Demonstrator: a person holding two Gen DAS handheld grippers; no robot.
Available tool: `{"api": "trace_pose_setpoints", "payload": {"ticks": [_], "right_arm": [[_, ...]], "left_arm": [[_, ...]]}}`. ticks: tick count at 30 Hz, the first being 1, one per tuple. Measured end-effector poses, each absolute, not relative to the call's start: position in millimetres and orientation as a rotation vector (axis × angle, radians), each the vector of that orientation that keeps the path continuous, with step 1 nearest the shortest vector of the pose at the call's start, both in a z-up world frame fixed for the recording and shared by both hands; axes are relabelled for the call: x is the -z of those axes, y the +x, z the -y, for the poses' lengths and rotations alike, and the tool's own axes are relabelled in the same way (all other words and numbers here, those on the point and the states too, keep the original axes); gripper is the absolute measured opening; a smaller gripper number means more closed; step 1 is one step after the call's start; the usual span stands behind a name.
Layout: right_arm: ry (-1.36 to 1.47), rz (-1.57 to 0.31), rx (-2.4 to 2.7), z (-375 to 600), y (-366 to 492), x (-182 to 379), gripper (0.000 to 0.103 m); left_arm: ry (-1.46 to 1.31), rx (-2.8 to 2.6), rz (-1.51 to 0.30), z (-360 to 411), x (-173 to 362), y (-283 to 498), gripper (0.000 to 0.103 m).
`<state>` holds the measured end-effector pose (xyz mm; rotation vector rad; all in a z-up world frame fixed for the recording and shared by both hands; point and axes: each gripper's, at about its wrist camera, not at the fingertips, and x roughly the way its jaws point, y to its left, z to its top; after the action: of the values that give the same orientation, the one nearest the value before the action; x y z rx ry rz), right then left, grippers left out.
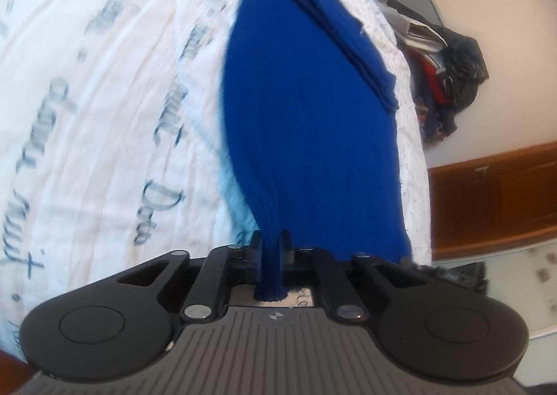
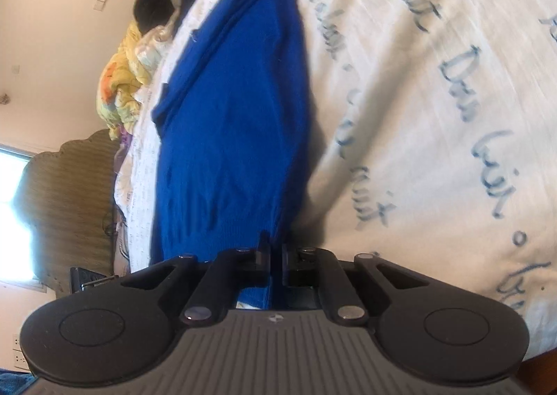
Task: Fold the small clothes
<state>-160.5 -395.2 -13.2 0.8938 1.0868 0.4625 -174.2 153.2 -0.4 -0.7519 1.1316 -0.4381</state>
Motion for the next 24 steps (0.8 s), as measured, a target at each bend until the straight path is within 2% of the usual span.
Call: {"api": "trace_pose_setpoints", "payload": {"ticks": [6,13,20,23,24], "right_arm": [[1.029,-0.878,-0.576,396.6,-130.2,-17.1,0.005],[1.128,-0.644,-0.612,412.2,19.6,-29.3,0.005],[1.182,-0.672,-0.476,417.8,184.7,4.4,0.005],[1.195,-0.716,-0.374,415.1,229.4,30.2,0.011],[1.193,-0.741,-0.337,410.9,237.9,36.2,0.019]], "left_arm": [[-0.676,0.522,-0.976,-147.2,-53.0,-129.4,0.007],[-0.674,0.48,-0.789,-145.6,-88.5,27.1,0.007],[-0.605,0.361,-0.757,-121.6,-84.3,176.0,0.007],[-0.526,0.295,-0.741,-110.9,-66.6,215.3,0.009],[-0.51,0.27,-0.756,-110.1,-60.8,223.2,0.012]]}}
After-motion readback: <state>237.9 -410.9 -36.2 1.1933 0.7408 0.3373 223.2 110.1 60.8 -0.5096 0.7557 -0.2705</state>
